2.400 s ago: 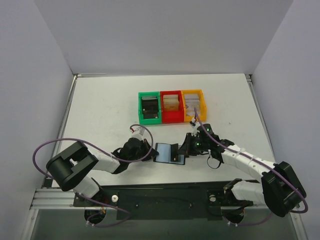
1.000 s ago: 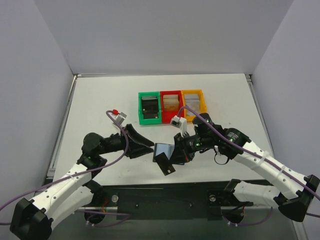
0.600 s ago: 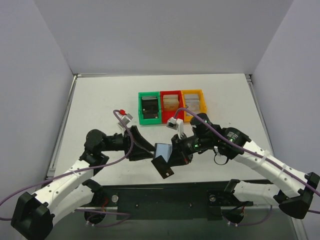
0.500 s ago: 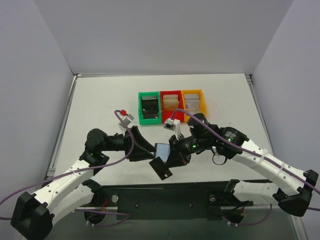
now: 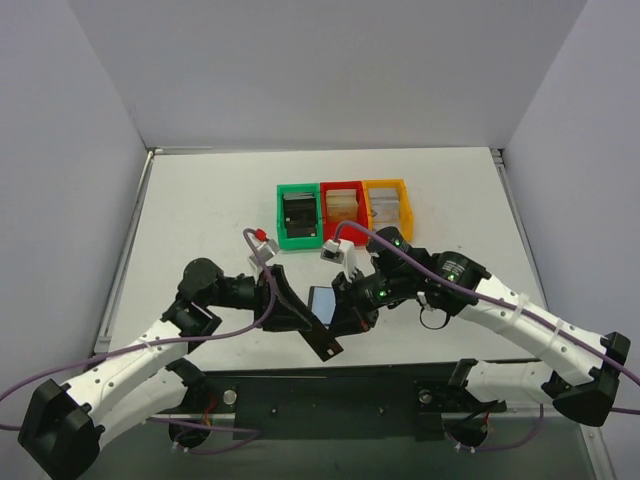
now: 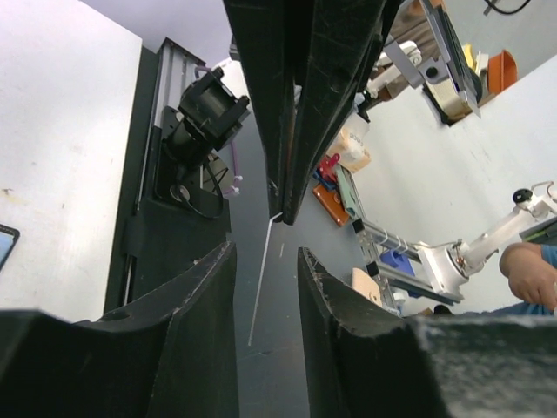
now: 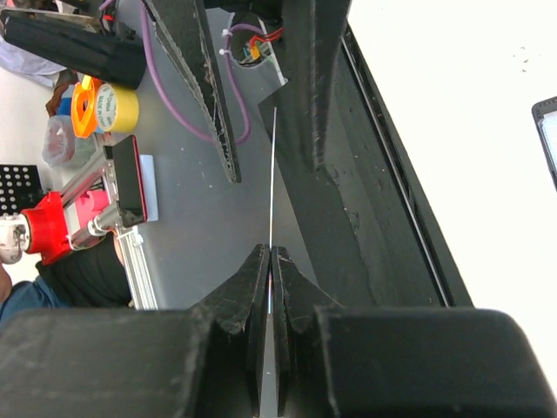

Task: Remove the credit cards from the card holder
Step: Place the credit card in the storage box.

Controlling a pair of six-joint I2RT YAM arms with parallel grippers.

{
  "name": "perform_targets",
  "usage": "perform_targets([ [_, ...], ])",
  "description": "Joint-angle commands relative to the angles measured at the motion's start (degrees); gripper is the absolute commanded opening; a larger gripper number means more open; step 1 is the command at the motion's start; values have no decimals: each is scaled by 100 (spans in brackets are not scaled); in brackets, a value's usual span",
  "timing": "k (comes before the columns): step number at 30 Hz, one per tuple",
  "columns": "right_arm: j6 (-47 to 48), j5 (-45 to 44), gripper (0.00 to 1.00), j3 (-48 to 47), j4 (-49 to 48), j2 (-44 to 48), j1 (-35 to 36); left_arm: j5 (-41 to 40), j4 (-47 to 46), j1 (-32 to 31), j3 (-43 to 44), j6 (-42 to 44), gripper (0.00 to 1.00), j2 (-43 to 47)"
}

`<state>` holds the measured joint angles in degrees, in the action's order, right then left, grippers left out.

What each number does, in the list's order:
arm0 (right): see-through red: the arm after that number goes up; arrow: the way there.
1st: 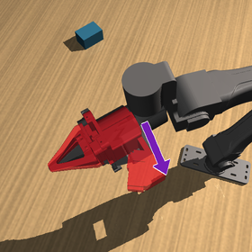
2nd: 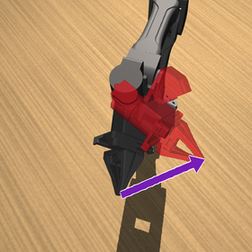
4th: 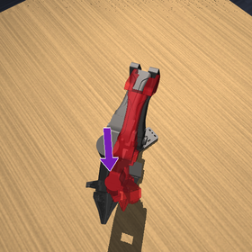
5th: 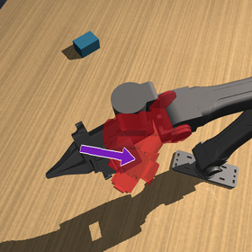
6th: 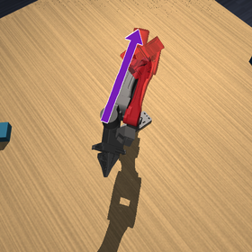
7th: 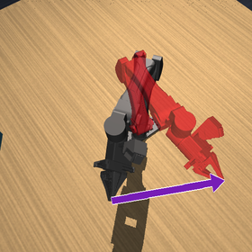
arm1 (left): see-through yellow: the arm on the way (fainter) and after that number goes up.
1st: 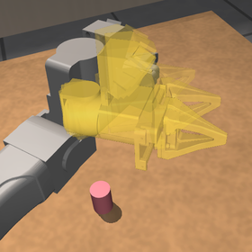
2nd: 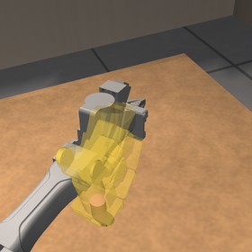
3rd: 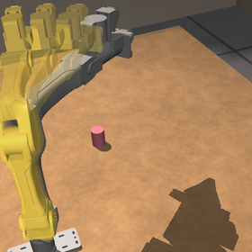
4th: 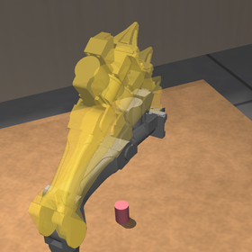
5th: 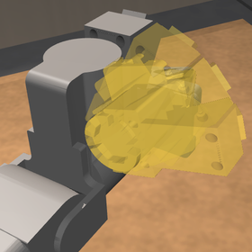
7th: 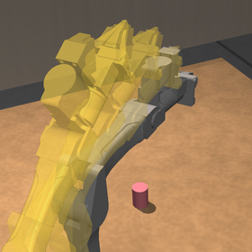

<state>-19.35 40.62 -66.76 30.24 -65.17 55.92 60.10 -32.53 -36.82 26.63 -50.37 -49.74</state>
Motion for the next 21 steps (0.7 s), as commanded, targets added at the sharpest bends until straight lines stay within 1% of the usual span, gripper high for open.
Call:
perform_targets([
  [1,99,-54,0,-232,61,-66,33,151,177,-167,342,317,38,-18],
  [2,99,-54,0,-249,70,-58,33,143,212,-185,351,343,36,-27],
  [4,125,-63,0,-267,79,-93,24,152,221,-273,351,379,23,-54],
  [5,116,-63,0,-285,79,-110,33,134,230,-291,377,405,20,-97],
  [6,116,-80,0,-293,87,-110,33,143,273,-308,395,414,14,-115],
  [10,116,-116,0,-320,87,-110,33,152,274,-344,413,396,0,-142],
  [13,72,-186,0,-355,114,-119,24,117,239,-344,404,396,0,-63],
  [16,11,-334,34,-355,105,-102,7,20,212,-344,387,387,0,42],
  [17,-15,-423,37,-355,96,-75,7,-85,186,-344,352,388,0,78],
  [18,-85,-632,43,-320,88,3,-37,-173,169,-335,317,379,0,148],
  [21,-323,-784,47,-136,-245,276,-256,-752,-15,-335,132,361,0,367],
])
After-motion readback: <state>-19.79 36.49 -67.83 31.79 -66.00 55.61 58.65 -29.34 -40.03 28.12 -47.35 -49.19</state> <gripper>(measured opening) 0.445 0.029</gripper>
